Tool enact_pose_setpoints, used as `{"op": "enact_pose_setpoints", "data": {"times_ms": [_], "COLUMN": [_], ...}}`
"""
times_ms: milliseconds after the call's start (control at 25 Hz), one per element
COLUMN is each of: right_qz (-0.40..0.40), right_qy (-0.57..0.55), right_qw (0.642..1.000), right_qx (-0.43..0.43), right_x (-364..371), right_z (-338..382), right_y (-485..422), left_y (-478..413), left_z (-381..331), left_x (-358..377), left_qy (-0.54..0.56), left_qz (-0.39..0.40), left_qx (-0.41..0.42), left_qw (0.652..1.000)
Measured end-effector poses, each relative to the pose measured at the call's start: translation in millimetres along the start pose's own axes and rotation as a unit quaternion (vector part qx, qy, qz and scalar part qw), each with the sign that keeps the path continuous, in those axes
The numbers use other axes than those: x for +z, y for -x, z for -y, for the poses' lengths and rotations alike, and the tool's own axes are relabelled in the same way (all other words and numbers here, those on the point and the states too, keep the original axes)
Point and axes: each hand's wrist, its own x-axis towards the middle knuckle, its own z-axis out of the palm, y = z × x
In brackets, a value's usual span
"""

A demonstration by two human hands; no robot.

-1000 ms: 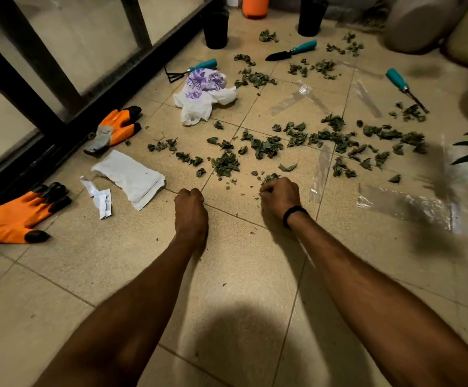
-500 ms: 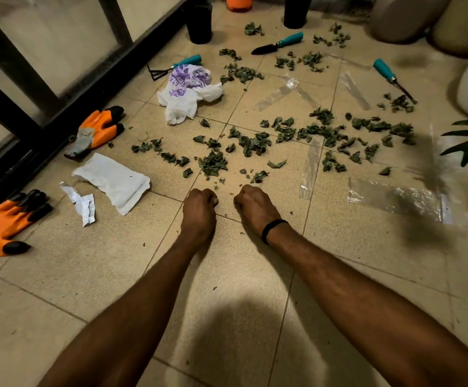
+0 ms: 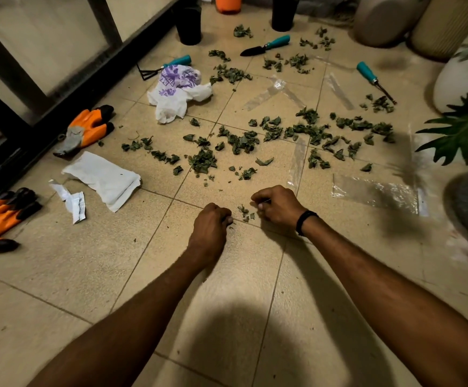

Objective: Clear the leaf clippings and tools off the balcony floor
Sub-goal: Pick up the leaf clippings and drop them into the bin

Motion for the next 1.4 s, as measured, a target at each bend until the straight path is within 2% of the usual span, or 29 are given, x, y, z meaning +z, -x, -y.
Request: {"op": "enact_pose_setpoints", "data": {"times_ms": [80, 200, 360, 560, 720, 800, 880, 1120, 1200, 1240, 1280, 1320, 1360, 1400], "right_qz": [-0.031, 0.002, -0.024, 0.013, 0.031, 0.007, -0.023, -0.033, -0.046, -0.059, -0.075, -0.083, -0.08, -0.065], "right_qy": [0.085, 0.197, 0.15, 0.143, 0.192, 0.176, 0.229, 0.331, 0.337, 0.326, 0.293, 0.204, 0.057, -0.124], "right_qw": [0.996, 0.978, 0.988, 0.986, 0.971, 0.976, 0.96, 0.927, 0.931, 0.939, 0.953, 0.974, 0.986, 0.969], "right_qx": [0.019, 0.073, -0.034, -0.08, -0.139, -0.13, -0.161, -0.175, -0.132, -0.096, -0.036, 0.046, 0.132, 0.204], "right_x": [-4.3, 10.1, 32.1, 28.5, 37.9, 42.5, 46.2, 55.3, 49.2, 44.1, 35.0, 23.6, 12.8, 2.0], "right_z": [-13.6, -21.7, -2.0, 14.4, 10.5, 11.8, 13.2, 4.8, 1.8, -0.7, -1.2, 1.2, 6.5, 18.7], "right_y": [-1.8, 6.4, 12.8, 4.2, 4.6, 13.2, 23.1, 44.6, 45.1, 40.5, 34.8, 29.1, 24.7, 24.1], "left_y": [-0.6, 4.0, 15.7, 19.7, 15.8, 15.6, 14.4, 16.5, 16.8, 15.7, 13.7, 10.6, 8.1, 7.9], "left_z": [1.9, 0.5, -1.8, -2.4, -3.9, -5.2, -7.2, -13.5, -11.0, -8.9, -6.3, -2.6, 1.5, 5.3], "left_x": [-3.3, -6.1, -5.4, -1.0, 3.3, 6.3, 8.4, 6.4, -0.9, -7.4, -15.1, -23.4, -31.6, -39.3], "left_qy": [-0.005, -0.018, -0.017, -0.016, -0.002, -0.009, -0.029, -0.07, -0.02, 0.045, 0.15, 0.286, 0.43, 0.562], "left_qz": [0.01, 0.013, 0.011, -0.006, -0.031, -0.04, -0.047, -0.036, -0.031, -0.025, -0.017, -0.016, -0.017, -0.006], "left_qx": [-0.009, -0.008, 0.018, 0.035, 0.015, 0.008, 0.002, -0.057, -0.113, -0.163, -0.228, -0.299, -0.364, -0.41], "left_qw": [1.0, 1.0, 1.0, 0.999, 0.999, 0.999, 0.998, 0.995, 0.993, 0.985, 0.962, 0.91, 0.826, 0.718]}}
